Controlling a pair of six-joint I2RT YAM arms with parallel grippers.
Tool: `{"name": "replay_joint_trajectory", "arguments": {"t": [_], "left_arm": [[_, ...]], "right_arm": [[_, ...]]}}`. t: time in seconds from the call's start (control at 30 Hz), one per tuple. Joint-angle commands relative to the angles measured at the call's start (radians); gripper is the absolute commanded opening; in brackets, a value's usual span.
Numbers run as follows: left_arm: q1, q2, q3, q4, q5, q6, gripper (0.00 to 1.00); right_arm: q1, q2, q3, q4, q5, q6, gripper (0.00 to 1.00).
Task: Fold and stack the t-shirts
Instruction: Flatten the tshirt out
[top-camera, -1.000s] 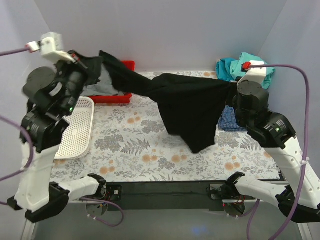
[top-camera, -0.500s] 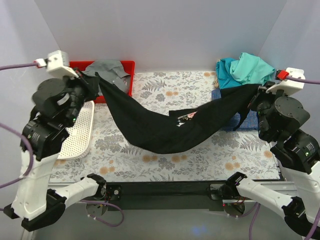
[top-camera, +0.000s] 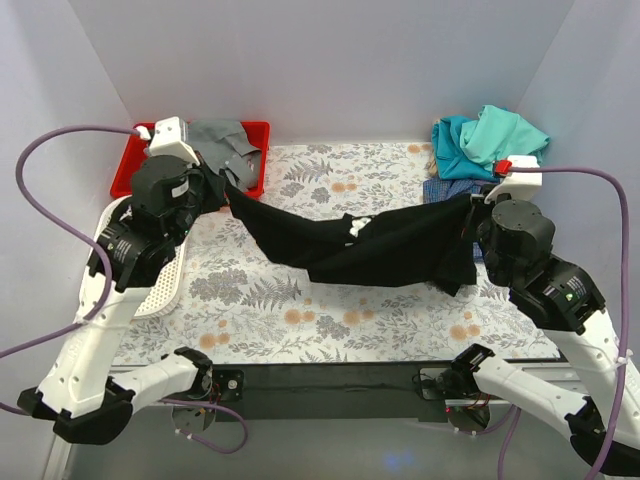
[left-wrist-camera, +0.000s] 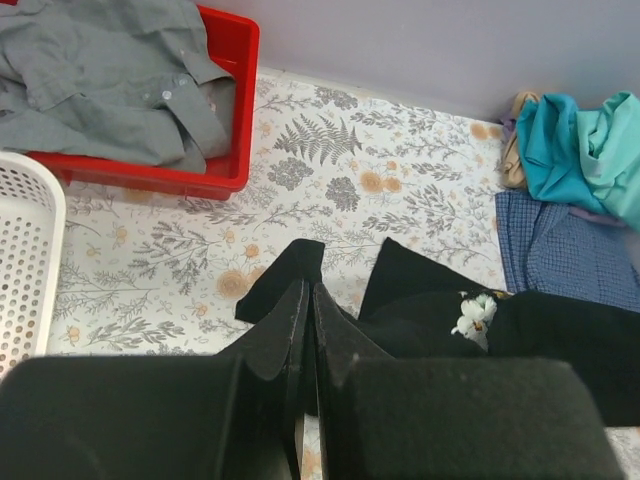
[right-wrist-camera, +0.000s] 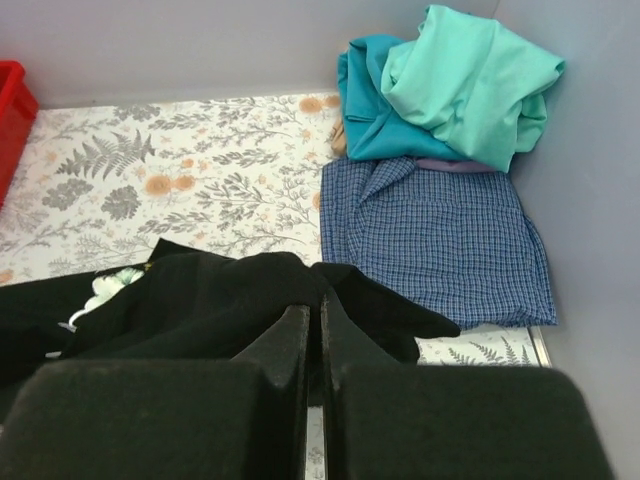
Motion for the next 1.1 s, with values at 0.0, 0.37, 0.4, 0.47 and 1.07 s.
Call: {"name": "replay_joint_trajectory", "arguments": {"t": [0.0, 0.37, 0.4, 0.47, 1.07], "left_arm": [[0.002, 0.033, 0.0, 0.064, -0.003, 0.025, 0.0], [0.206, 0.64, 0.642, 0.092, 0.308, 0.098, 0.0], [0.227, 0.698, 0.814, 0.066, 0.331, 0.091, 0.0], [0.289, 0.791, 0.949, 0.044, 0.411, 0.062, 0.0], [0.418, 0.279, 0.167, 0.25, 0.488, -0.009, 0.0]], "right_arm": [[0.002, -0.02, -0.013, 0.04, 0.083, 0.036, 0.01], [-0.002, 0.3, 0.289, 0.357, 0.217, -0.411, 0.01], [0.0, 0.329, 0.344, 0.385, 0.235, -0.501, 0.01], [-0.003, 0.386, 0.388, 0.481, 0.287, -0.583, 0.01], [-0.002, 0.11, -0.017, 0.242, -0.323, -0.121, 0.01]]}}
